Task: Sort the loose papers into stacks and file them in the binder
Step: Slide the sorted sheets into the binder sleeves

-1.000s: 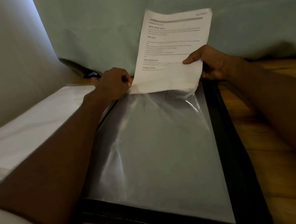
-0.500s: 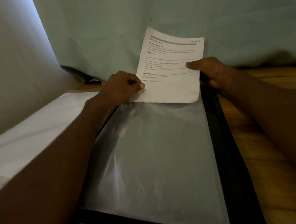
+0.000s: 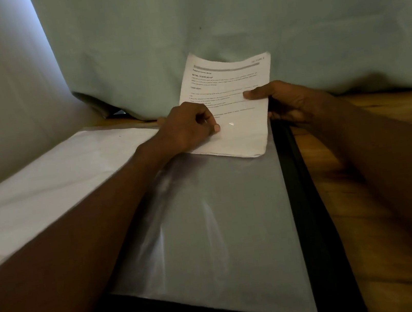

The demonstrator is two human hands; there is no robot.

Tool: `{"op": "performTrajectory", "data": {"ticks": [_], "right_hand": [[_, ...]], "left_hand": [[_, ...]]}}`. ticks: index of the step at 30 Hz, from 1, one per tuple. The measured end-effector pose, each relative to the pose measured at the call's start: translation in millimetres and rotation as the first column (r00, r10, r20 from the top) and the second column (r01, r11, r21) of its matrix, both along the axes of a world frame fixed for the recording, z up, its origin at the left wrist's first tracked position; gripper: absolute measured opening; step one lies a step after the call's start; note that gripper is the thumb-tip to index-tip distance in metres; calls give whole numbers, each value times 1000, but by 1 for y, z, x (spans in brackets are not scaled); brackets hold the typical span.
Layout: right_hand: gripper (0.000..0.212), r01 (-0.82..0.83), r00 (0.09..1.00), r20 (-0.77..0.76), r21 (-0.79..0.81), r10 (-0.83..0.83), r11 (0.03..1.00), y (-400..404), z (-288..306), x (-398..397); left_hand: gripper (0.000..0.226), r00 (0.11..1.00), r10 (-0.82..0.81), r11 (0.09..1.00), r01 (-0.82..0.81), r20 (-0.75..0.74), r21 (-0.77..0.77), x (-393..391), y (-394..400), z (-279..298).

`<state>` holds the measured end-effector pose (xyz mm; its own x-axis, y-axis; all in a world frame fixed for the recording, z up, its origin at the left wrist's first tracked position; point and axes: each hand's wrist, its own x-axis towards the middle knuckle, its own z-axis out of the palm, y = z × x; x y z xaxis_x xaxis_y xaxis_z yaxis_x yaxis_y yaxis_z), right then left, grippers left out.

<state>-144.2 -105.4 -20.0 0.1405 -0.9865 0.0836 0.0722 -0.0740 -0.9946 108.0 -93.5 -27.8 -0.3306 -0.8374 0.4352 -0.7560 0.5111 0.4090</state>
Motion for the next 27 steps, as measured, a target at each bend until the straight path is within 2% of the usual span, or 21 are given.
{"op": "performTrajectory", "data": {"ticks": [2,4,8,10,12,15,17,20,23,27], "right_hand": [[39,93,995,44,12,-94,996,-4,-1,1],[41,154,988,-19,-2,-154,988,-6,-3,1],[38,-33,986,-164,-14,30,999,6,2,-2],[40,-109,982,-155,-7,107,994,8,5,-6],[40,-124,990,-66,24,125,992,10,5,-7],[40,59,994,91,59,-65,996,1,0,-2],[43,242,968,58,16,-243,970,-6,-3,0],[66,333,941,-31,-97,-337,938,-8,-4,4],[77,315,938,-113,-126,-329,941,-5,-4,5],[50,109,963,-231,-129,-137,986,1,1,5]], "left_hand": [[8,999,20,1000,-20,27,-6,-3,3,1],[8,999,32,999,-31,42,-27,-4,6,2],[5,999,27,998,-26,19,-62,-4,11,5],[4,1000,3,998,-2,21,-66,-4,12,5],[4,999,-5,998,7,33,-64,-5,12,5],[4,996,32,997,-25,84,-73,-1,11,7],[9,991,46,997,-37,124,-68,0,11,7],[9,993,44,997,-37,106,-66,0,10,1],[9,994,60,996,-54,88,-75,-4,10,-2],[4,994,79,991,-70,72,-114,-7,14,3]]}}
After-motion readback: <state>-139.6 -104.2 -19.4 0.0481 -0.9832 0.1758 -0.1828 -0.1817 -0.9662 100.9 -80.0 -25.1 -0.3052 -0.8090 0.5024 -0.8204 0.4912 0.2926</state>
